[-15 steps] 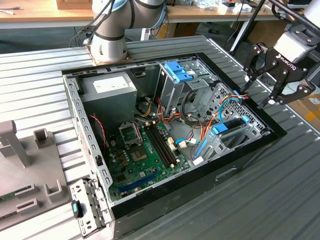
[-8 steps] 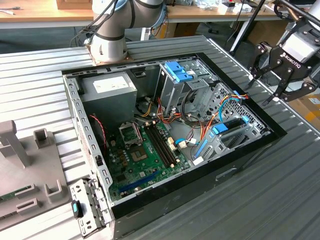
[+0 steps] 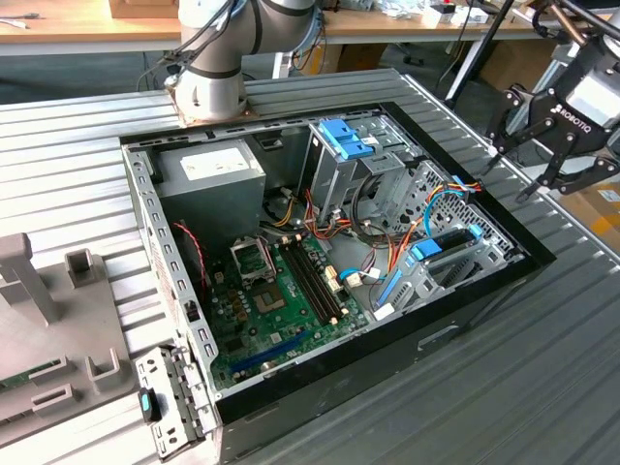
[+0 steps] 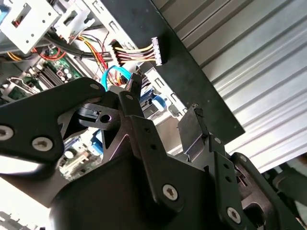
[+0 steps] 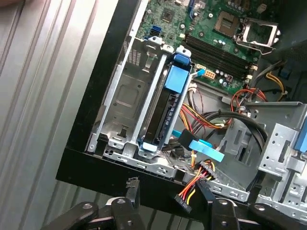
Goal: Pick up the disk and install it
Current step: 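Insert the disk into the insertion slot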
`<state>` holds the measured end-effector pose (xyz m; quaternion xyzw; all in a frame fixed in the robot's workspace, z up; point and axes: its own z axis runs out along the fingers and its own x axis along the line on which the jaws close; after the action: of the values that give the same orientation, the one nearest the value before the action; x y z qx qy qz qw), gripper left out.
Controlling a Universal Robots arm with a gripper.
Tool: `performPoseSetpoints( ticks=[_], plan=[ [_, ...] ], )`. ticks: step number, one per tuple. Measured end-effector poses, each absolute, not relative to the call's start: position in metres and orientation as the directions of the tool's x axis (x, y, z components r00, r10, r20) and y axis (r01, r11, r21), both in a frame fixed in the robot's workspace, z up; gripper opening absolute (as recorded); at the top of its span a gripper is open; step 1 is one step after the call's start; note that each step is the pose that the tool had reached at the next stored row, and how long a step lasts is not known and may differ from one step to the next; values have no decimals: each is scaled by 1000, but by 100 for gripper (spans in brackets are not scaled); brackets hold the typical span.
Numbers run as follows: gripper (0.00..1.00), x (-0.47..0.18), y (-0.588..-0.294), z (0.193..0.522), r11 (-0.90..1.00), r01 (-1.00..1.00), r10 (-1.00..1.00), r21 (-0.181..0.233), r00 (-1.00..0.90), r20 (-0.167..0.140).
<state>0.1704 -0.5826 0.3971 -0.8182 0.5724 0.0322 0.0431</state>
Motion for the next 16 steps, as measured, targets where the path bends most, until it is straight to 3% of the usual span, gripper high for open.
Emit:
performPoseSetpoints(
  ticks=[11, 13, 16],
  plan=[
    [58, 184, -582, 388, -506, -862, -856, -33, 506, -102],
    [58, 186, -582, 388, -518, -854, -845, -49, 519, -127],
    [58, 186, -582, 386, -518, -854, -845, -49, 520, -127]
  ],
)
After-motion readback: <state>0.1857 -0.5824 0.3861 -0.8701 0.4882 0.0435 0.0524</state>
